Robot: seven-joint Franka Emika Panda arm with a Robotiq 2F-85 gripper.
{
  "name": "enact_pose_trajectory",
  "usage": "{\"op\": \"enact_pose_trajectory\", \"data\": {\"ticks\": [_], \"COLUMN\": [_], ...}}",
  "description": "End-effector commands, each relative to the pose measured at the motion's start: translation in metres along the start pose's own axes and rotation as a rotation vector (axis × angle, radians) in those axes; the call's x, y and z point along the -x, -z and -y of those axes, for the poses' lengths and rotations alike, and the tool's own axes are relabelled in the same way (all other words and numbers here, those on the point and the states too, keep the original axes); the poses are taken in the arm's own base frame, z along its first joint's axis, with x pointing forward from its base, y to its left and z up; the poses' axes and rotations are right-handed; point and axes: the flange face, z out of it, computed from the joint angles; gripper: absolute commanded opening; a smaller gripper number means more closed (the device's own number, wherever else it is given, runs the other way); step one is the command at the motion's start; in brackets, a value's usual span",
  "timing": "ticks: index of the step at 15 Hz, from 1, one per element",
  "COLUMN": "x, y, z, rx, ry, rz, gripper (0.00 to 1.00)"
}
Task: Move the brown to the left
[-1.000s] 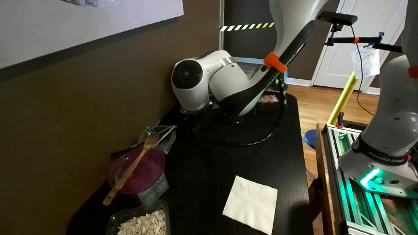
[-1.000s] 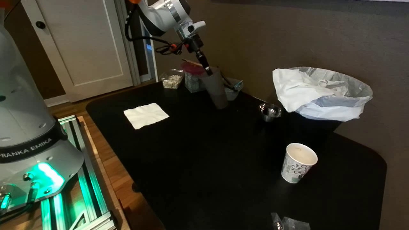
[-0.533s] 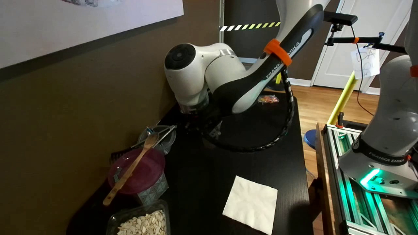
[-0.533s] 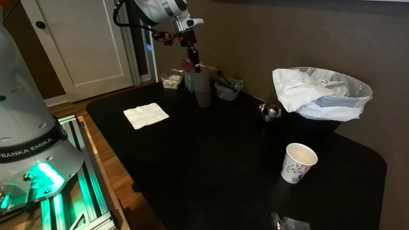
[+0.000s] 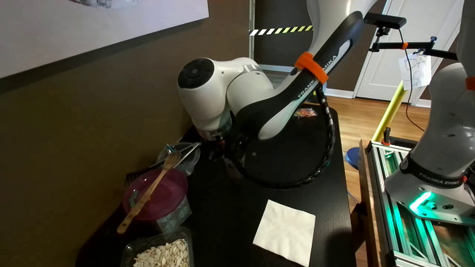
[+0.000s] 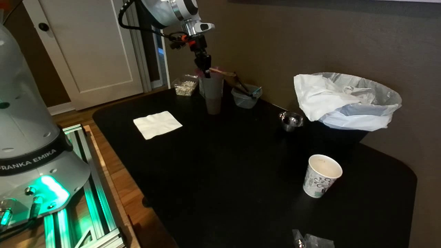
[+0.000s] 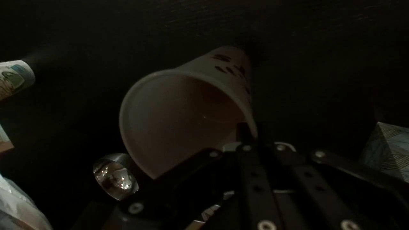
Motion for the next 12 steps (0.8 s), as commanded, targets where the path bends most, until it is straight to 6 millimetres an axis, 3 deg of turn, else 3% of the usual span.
{"op": "enact_pose_trajectory", "data": {"ticks": [1,5,12], "x": [-0.008,-0.015,-0.030], "y": [0.013,0.024,0.014], "z": [0.017,0.031,0.060], "rx": [-0.026,-0.080,-0.186], "ry": [0.120,0.249,0.511], "rz": [0.002,-0.006,-0.026], "gripper": [0.02,0.02,0.02]}}
